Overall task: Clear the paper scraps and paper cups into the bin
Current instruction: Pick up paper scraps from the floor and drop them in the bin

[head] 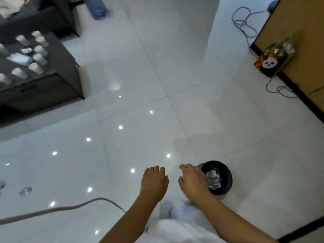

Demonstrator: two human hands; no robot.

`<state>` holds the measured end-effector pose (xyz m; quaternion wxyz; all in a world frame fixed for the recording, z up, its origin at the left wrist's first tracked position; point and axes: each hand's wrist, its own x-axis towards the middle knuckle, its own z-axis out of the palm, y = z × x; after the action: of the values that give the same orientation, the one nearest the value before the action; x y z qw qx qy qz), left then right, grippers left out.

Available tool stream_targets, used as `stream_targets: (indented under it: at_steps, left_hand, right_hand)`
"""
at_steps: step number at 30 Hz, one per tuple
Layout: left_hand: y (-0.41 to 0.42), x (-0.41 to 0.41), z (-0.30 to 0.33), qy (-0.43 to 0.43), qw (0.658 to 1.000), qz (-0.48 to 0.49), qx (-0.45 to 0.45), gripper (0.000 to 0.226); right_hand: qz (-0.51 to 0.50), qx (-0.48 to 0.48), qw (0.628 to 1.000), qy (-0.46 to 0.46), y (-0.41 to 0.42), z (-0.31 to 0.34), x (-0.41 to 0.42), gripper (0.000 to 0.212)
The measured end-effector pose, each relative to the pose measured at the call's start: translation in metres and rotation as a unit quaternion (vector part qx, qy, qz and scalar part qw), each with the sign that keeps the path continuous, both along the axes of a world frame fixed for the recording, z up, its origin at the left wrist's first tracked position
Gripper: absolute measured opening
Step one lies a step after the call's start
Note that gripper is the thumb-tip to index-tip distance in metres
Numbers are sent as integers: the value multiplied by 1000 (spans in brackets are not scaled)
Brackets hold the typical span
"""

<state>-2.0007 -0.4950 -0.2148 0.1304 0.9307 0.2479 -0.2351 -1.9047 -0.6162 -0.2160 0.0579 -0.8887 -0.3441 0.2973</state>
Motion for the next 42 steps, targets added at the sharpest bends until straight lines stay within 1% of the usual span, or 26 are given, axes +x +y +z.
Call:
stream_targets:
  at_steps: [4,8,11,15,22,28,35,39,42]
  left_hand:
    - [36,-85,6,0,996,90,7,39]
    - [63,-177,12,4,985,171,-2,39]
    - [81,-247,17,5,973,231,-2,39]
    - [102,-333,23,3,947,320,-6,39]
    - [122,-449,28,-9,884,467,-3,39]
    - [152,-522,25,-14,816,577,-13,38]
    - [244,-601,19,-23,753,658,-5,37]
    - [305,-643,19,-32,719,694,1,38]
    - [338,-675,24,-41,692,720,5,39]
  right_hand:
    - [111,3,994,-8,57,7,-66,39]
    - [196,-1,981,-6,108,15,-145,42]
    - [258,-7,966,-10,143,19,-210,42]
    - [342,-2,940,-11,186,24,-290,41]
    - [482,-4,876,-16,250,28,-401,40]
    - [579,-10,815,-15,312,27,-471,39]
    - [634,8,773,-17,427,15,-556,39]
    - [652,-7,758,-7,497,8,-606,40]
    - [676,-5,736,-15,539,9,-641,40]
